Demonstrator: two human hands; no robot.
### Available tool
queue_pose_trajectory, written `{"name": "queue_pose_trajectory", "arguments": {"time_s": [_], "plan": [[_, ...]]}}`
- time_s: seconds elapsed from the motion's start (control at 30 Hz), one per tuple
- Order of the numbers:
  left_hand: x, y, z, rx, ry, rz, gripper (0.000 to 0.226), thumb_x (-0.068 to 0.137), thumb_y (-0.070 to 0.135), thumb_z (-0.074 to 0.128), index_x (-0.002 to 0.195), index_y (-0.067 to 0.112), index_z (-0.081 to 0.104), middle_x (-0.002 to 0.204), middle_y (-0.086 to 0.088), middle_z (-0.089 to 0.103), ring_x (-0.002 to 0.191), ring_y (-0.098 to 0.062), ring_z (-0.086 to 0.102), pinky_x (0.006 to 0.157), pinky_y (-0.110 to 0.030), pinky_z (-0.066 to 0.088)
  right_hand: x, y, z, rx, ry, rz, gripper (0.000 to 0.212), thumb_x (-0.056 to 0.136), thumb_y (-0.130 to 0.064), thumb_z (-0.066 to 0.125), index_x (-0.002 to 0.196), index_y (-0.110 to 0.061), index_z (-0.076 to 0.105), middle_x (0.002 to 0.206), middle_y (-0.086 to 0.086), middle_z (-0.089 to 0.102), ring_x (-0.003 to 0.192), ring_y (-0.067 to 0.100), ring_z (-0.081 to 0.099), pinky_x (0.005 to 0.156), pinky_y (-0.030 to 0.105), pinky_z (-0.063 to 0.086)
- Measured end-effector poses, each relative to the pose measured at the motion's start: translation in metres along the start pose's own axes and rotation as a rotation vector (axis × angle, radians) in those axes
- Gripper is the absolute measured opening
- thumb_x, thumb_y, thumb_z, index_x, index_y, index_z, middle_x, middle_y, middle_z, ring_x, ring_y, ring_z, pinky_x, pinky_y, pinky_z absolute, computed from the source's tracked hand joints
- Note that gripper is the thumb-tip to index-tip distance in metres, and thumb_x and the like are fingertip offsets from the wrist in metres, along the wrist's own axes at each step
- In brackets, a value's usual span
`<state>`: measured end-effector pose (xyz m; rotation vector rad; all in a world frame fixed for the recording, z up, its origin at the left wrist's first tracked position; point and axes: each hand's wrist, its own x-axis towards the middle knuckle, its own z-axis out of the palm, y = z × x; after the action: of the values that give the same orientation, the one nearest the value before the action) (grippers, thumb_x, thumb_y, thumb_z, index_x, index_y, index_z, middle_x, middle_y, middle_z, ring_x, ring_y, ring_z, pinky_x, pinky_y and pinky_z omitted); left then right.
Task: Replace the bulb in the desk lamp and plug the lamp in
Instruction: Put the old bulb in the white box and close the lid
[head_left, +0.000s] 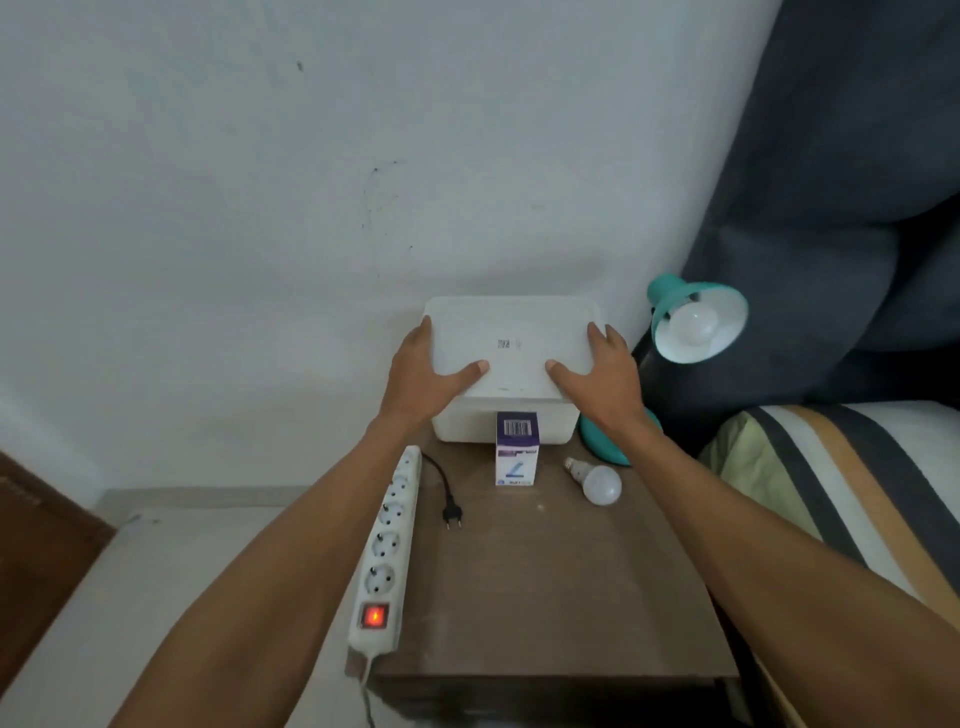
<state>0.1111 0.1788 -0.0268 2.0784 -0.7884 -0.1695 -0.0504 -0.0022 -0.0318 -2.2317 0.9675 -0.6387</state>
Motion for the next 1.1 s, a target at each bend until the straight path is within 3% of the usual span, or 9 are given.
{"name": "queue_pose_trajectory", "arguments": {"time_s": [0.13,0.27,0.37,0.43,0.5,0.67,0.9,1.1], "plan": [[-0.051,0.0,0.002,-0.039,0.108,0.037,0.097,0.073,0.057,0.086,0.147,0.016,0.038,0.14,0.009,0.049,0.124,-0.01,0.046,0.108,-0.034,0.042,-0.047,0.005,-0.01,0.008,0.029,-0.026,0.087,0.084,-0.049,0.067,0.152,-0.008,0.032,0.158,0.011,0.029,0.143,0.028,0.03,0.115,0.041,0.03],[-0.109,-0.009,0.013,-0.067,0.141,0.019,0.087,0.072,0.051,0.089,0.139,0.016,0.046,0.131,0.004,0.054,0.114,-0.006,0.047,0.099,-0.032,0.045,-0.098,0.019,-0.014,0.009,0.025,-0.025,0.086,0.083,-0.047,0.069,0.15,-0.007,0.034,0.156,0.011,0.031,0.141,0.028,0.033,0.114,0.04,0.031],[-0.149,-0.023,0.026,-0.06,0.132,-0.015,0.094,0.071,0.057,0.087,0.146,0.023,0.041,0.138,0.002,0.055,0.123,-0.016,0.052,0.099,-0.029,0.043,-0.14,0.033,-0.014,-0.052,-0.009,-0.002,0.084,0.086,-0.048,0.067,0.152,-0.012,0.03,0.159,0.009,0.026,0.143,0.027,0.03,0.114,0.041,0.031],[-0.176,-0.033,0.038,-0.031,0.093,-0.087,0.103,0.074,0.057,0.085,0.154,0.02,0.032,0.152,-0.002,0.047,0.137,-0.021,0.045,0.107,-0.029,0.037,-0.165,0.044,-0.007,-0.122,-0.009,0.043,0.083,0.087,-0.049,0.065,0.153,-0.016,0.027,0.159,0.008,0.025,0.142,0.028,0.031,0.112,0.041,0.033],[-0.198,-0.045,0.05,-0.014,0.046,-0.155,0.112,0.075,0.061,0.082,0.16,0.019,0.022,0.163,-0.002,0.035,0.148,-0.024,0.036,0.117,-0.038,0.033,-0.187,0.06,0.005,-0.099,-0.022,0.084,0.084,0.087,-0.051,0.066,0.154,-0.02,0.025,0.159,0.007,0.026,0.14,0.029,0.034,0.109,0.044,0.036],[-0.232,-0.073,0.068,0.075,-0.074,-0.231,0.114,0.079,0.065,0.076,0.162,0.02,0.013,0.167,-0.002,0.026,0.151,-0.024,0.03,0.12,-0.04,0.03,-0.224,0.091,0.027,-0.115,-0.12,0.199,0.085,0.086,-0.054,0.064,0.154,-0.022,0.026,0.158,0.009,0.028,0.14,0.031,0.034,0.109,0.046,0.036],[-0.242,-0.093,0.072,0.181,-0.16,-0.217,0.109,0.084,0.07,0.066,0.161,0.02,0.007,0.168,-0.001,0.02,0.153,-0.023,0.026,0.121,-0.039,0.028,-0.237,0.106,0.049,-0.167,-0.174,0.215,0.086,0.086,-0.057,0.063,0.153,-0.019,0.027,0.161,0.011,0.019,0.15,0.029,0.015,0.117,0.043,0.025],[-0.245,-0.104,0.084,0.371,-0.264,-0.216,0.114,0.088,0.075,0.055,0.162,0.013,-0.006,0.171,-0.008,0.004,0.158,-0.028,0.013,0.125,-0.041,0.019,-0.242,0.116,0.054,-0.246,-0.25,0.237,0.093,0.086,-0.063,0.058,0.156,-0.021,0.014,0.165,0.01,0.007,0.152,0.031,0.005,0.118,0.045,0.022]]}}
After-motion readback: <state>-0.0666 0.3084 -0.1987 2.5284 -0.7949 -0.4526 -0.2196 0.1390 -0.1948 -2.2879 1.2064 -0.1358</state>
